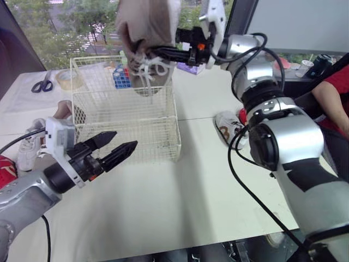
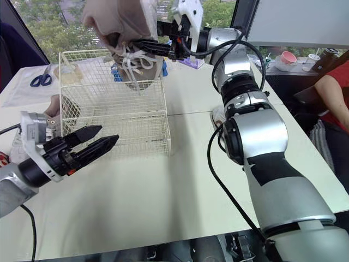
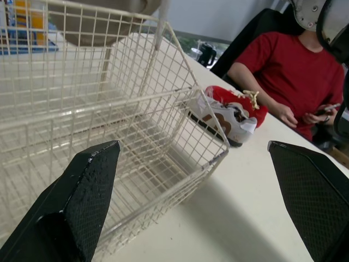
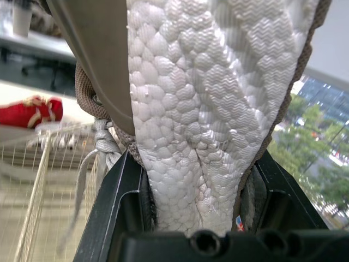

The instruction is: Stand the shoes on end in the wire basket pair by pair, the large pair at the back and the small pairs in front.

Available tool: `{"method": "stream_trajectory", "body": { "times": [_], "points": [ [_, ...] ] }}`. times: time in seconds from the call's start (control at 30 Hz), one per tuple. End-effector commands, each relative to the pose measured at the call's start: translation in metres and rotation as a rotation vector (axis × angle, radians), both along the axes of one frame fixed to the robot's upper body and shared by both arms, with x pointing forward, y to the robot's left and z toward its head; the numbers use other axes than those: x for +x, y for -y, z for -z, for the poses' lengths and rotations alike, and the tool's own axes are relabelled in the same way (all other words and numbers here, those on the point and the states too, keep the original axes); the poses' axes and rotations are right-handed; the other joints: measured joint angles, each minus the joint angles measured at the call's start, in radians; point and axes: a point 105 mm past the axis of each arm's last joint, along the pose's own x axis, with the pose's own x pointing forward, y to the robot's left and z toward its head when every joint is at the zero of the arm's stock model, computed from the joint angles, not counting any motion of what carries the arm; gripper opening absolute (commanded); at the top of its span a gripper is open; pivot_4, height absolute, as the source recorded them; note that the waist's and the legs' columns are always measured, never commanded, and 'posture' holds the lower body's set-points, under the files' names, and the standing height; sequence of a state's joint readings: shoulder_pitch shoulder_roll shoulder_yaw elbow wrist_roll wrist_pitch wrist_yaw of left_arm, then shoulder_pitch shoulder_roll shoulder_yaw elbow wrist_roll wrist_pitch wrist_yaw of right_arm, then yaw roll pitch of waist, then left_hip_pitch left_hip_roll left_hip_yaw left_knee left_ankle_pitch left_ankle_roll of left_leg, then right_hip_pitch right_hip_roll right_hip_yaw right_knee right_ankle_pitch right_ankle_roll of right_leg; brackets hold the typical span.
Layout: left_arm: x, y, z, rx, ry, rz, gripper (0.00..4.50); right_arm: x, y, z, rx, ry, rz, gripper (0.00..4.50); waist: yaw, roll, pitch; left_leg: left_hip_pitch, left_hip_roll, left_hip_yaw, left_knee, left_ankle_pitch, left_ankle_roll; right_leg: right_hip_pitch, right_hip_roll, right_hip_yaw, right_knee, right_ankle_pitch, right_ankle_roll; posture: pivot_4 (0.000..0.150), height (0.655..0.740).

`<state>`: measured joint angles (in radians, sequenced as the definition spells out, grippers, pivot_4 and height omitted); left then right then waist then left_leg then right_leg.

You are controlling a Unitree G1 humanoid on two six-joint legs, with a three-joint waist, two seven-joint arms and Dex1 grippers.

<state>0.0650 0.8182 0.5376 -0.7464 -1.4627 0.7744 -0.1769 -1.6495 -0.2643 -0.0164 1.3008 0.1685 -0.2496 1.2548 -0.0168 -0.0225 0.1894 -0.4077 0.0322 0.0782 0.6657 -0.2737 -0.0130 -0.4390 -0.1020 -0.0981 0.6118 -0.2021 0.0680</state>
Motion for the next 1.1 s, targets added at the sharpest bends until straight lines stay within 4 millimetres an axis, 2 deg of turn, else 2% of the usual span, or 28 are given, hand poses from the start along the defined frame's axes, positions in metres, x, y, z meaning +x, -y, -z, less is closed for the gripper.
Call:
{"method": "stream_trajectory", "body": {
  "times": [0.03,0.1,0.13,0.23,0.43,0.6,0.7,0.87,0.97,1.03,1.1],
  "points": [
    [0.002,-0.002,-0.008,-0.011,0.050,-0.015,4.48,0.007,-0.003,-0.001,-0.020,-0.027,0.069,1.57,0.001,0.000,0.000,0.000,0.000,0.000,0.000,0.000,0.000,0.000,0.000,0.000,0.000,0.000,0.000,0.150,0.7400],
    [0.003,-0.002,-0.008,-0.018,0.053,-0.027,4.50,0.014,-0.002,0.007,-0.059,-0.024,0.129,2.63,0.004,0.000,0.000,0.000,0.000,0.000,0.000,0.000,0.000,0.000,0.000,0.000,0.000,0.000,0.000,0.150,0.7400],
    [0.003,-0.002,-0.008,-0.018,0.054,-0.032,4.50,0.016,0.000,0.011,-0.077,-0.028,0.146,2.95,0.005,0.000,0.000,0.000,0.000,0.000,0.000,0.000,0.000,0.000,0.000,0.000,0.000,0.000,0.000,0.150,0.7400],
    [0.001,-0.001,-0.007,-0.018,0.051,-0.041,4.50,0.021,0.004,0.015,-0.102,-0.038,0.184,4.45,0.003,0.000,0.000,0.000,0.000,0.000,0.000,0.000,0.000,0.000,-0.001,0.000,0.000,0.000,-0.001,0.150,0.7400],
    [-0.001,-0.003,-0.005,-0.018,0.037,-0.054,4.50,0.017,0.022,0.000,-0.063,-0.013,0.171,4.45,-0.001,0.000,0.000,0.000,0.000,0.000,0.000,0.001,-0.002,-0.001,0.000,0.000,0.000,0.000,-0.001,0.150,0.7400],
    [0.006,-0.009,-0.011,-0.022,0.048,-0.057,4.50,0.014,0.049,0.015,-0.130,-0.027,0.133,4.45,0.002,0.000,0.000,0.000,0.000,0.000,0.000,0.000,-0.001,0.000,0.000,0.000,0.000,0.000,-0.001,0.150,0.7400],
    [0.013,-0.021,-0.026,-0.052,0.083,-0.090,4.50,0.015,0.073,0.030,-0.182,-0.026,0.151,4.45,0.002,0.000,0.000,0.001,0.000,0.000,0.000,0.000,0.000,0.002,0.000,0.000,0.000,0.000,-0.001,0.150,0.7400],
    [0.026,-0.073,-0.078,-0.059,0.179,-0.276,4.50,0.009,0.118,0.023,-0.132,-0.012,0.208,4.45,0.002,0.001,0.000,0.001,0.000,0.000,0.000,0.002,-0.003,0.001,0.001,-0.001,0.001,0.000,-0.001,0.150,0.7400],
    [0.035,-0.101,-0.095,0.047,0.167,-0.390,4.50,-0.002,0.123,0.018,-0.144,-0.021,0.170,4.45,-0.005,0.001,0.001,0.001,0.000,0.001,0.000,0.002,-0.003,0.001,0.001,0.000,0.000,0.000,-0.001,0.150,0.7400],
    [0.044,-0.122,-0.102,0.112,0.089,-0.432,4.50,-0.028,0.118,0.021,-0.225,-0.045,0.063,4.45,-0.004,0.001,0.001,0.002,0.000,0.001,-0.001,0.002,-0.003,0.001,0.002,0.001,0.001,0.000,0.000,0.150,0.7400],
    [0.055,-0.142,-0.096,0.191,-0.019,-0.485,4.50,-0.060,0.108,0.032,-0.312,-0.065,-0.035,4.45,-0.001,0.001,0.001,0.002,0.001,0.001,-0.001,0.002,-0.003,0.001,0.004,0.000,0.001,0.000,0.000,0.150,0.7400]
  ]
}}
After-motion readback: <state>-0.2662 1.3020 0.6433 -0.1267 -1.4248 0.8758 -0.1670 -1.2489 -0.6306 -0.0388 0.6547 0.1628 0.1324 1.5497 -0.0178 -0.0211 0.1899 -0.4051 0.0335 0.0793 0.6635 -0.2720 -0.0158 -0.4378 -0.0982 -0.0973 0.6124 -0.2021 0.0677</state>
